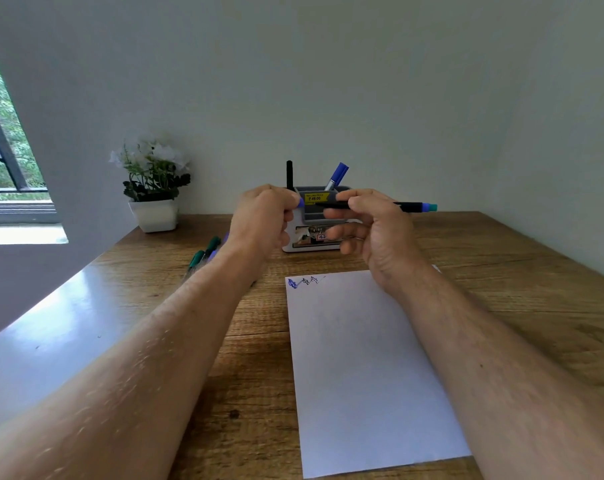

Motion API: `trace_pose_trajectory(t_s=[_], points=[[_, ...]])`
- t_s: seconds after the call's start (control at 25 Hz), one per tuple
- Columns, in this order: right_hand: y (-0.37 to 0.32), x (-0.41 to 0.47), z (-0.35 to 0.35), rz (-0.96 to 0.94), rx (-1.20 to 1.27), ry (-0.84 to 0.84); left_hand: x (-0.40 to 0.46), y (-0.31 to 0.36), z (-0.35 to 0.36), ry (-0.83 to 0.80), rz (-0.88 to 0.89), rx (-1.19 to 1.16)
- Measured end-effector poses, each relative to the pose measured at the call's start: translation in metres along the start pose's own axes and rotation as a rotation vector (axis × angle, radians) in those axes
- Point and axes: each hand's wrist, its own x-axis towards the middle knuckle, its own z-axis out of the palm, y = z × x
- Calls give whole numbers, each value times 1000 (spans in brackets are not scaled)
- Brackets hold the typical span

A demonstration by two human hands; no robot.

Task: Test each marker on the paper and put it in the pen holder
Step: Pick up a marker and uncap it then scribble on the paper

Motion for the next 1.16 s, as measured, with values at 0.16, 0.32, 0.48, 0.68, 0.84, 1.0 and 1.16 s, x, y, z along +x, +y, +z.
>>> trace_pose_trajectory(t_s=[0.16, 0.32, 0.48, 0.68, 0.84, 1.0, 1.16], points=[[0, -1, 2, 14, -2, -44, -1, 1, 0, 5, -22, -24], [0, -2, 4, 34, -23, -82, -3, 2, 4, -40, -19, 37], [2, -2, 6, 39, -68, -89, -4, 2, 7, -81, -38, 35], [3, 0, 5, 26, -74, -58, 1, -5, 7, -32, -79, -121], [1, -1, 5, 60, 27, -123, 5, -7, 4, 41, -68, -297], [1, -1, 4, 1, -32, -18, 7, -6, 0, 92, -40, -461], [6, 2, 1, -191, -376, 72, 10, -5, -3, 181, 7, -493]])
